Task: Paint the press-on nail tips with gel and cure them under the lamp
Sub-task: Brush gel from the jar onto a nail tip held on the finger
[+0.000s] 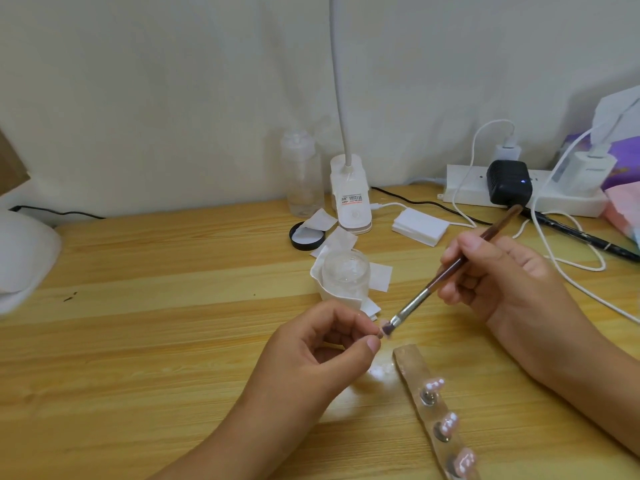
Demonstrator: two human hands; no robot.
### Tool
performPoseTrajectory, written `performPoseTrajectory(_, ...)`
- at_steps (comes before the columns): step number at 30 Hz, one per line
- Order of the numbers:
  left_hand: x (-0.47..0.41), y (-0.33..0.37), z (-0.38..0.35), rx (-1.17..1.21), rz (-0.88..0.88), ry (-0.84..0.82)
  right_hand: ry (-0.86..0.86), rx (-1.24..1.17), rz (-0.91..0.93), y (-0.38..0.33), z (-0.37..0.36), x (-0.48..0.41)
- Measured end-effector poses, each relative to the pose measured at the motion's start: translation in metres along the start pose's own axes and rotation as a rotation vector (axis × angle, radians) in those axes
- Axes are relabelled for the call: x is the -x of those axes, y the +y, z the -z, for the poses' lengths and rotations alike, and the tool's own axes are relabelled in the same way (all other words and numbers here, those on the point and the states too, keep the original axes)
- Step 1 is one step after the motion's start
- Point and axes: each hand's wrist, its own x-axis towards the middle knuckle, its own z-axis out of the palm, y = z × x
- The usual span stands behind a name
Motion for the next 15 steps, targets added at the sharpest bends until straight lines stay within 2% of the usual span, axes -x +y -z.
performPoseTrajectory(2,-0.0002,-0.0001,-0.0003,0.007,0.003,0.002,-0.019,0.016,-0.022,0.0001,-0.0018,0.0007)
performPoseTrajectory(7,-0.0009,-0.0003,0.0017,0.028,0.005,0.005,0.085,0.027,-0.069,0.0004,0.0007,-0.0032)
performPoseTrajectory(12,-0.0009,-0.0007,0.0024,0.040,0.008,0.007,-0.059,0.005,-0.028,-0.0023,-0.0028,0.0016)
performPoseTrajectory(15,-0.0011,-0.0003,0.0021,0.058,-0.001,0.007,0.013,0.044,-0.014,-0.0005,-0.0025,0.0007)
